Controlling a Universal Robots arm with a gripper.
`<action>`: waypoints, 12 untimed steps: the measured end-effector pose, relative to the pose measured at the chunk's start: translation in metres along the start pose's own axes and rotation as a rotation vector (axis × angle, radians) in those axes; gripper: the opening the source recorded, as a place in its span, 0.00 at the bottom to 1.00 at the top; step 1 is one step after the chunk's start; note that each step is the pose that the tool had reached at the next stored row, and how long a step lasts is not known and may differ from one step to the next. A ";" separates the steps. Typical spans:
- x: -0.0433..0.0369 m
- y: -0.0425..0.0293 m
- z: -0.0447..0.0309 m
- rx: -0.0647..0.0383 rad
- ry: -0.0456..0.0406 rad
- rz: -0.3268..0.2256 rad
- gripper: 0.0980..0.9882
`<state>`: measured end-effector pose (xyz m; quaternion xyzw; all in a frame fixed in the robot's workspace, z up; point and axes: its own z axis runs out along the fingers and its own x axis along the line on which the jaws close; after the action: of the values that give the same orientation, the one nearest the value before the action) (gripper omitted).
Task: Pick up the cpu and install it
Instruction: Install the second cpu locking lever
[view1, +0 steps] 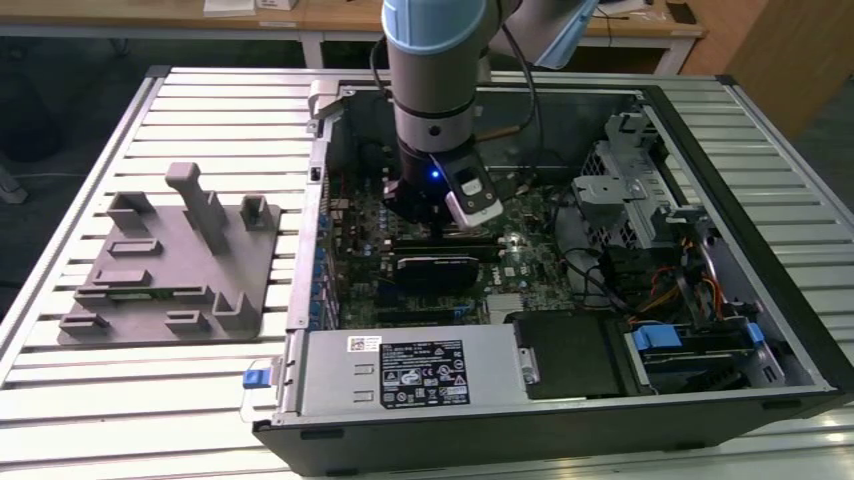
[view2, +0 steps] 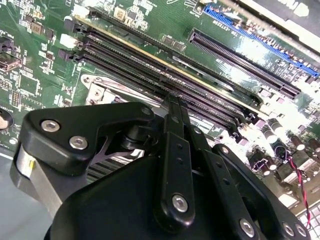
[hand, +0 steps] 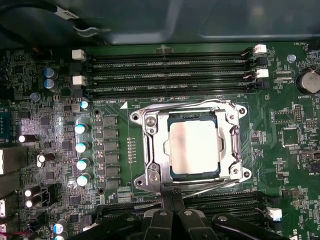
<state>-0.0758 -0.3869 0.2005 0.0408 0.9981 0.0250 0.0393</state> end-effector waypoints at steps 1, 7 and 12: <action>0.0000 -0.0008 0.0001 -0.001 0.0002 -0.001 0.01; 0.0003 -0.0044 0.0001 -0.011 0.0012 -0.005 0.01; 0.0001 -0.0043 -0.0016 -0.017 0.0015 -0.005 0.01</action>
<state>-0.0764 -0.3913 0.2019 0.0379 0.9980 0.0333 0.0390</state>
